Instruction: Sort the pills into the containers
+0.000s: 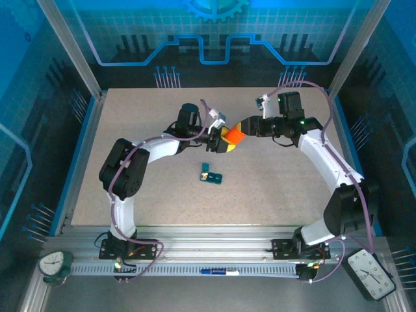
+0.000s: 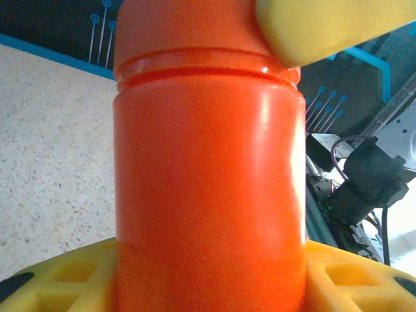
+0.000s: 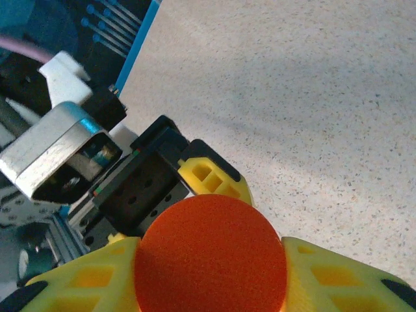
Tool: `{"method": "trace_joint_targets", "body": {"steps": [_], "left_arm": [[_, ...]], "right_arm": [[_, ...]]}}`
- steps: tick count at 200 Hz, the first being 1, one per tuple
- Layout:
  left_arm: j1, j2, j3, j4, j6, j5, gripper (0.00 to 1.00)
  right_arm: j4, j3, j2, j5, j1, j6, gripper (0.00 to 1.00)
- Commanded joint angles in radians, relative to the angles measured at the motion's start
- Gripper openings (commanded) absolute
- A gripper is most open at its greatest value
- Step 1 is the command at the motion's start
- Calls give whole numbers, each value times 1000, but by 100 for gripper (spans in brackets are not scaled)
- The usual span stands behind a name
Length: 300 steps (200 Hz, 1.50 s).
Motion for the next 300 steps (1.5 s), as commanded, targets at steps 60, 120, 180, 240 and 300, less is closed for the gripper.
{"method": "trace_joint_targets", "body": {"steps": [60,120,180,240,300], "left_arm": [[-20,-42,42,118,40,31,0],[-18,-24,47,237,-76,51,0],[-4,35,59,584,-384,41,0],[-6,44,68,598,-413,35,0],[-5,57,78,629,-463,39,0]], "right_arm": [[-83,101,5,-35,-20,-10,76],[204,-10,-108,-207,-127,-141,84],[680,-200,-127,-264,-137,132,85],[697,-191,-113,-277,-109,137,85],[631,-153,-85,-269,-80,100,74]]}}
